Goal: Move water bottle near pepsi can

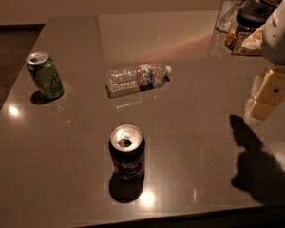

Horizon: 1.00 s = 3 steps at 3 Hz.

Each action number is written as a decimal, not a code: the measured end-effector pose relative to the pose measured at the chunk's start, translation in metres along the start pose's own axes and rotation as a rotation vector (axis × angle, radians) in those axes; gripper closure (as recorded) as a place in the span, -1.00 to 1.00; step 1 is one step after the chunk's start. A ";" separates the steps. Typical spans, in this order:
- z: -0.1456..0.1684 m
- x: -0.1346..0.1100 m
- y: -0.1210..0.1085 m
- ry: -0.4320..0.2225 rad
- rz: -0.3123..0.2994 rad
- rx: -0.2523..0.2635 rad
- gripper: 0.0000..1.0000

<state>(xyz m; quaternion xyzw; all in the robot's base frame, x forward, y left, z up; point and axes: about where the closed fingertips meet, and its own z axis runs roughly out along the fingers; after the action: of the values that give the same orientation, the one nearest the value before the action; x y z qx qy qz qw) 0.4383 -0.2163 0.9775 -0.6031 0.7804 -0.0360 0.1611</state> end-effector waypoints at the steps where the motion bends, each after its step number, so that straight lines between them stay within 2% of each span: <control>1: 0.000 0.000 0.000 0.000 0.000 0.000 -1.00; 3: 0.026 -0.042 -0.039 -0.047 -0.080 -0.042 -1.00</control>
Offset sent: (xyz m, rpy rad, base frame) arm 0.0484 0.0343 -0.0048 0.0103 0.0409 0.1017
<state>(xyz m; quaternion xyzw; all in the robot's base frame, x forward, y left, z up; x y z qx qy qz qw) 0.4914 -0.1833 0.9715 -0.6376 0.7523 -0.0120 0.1654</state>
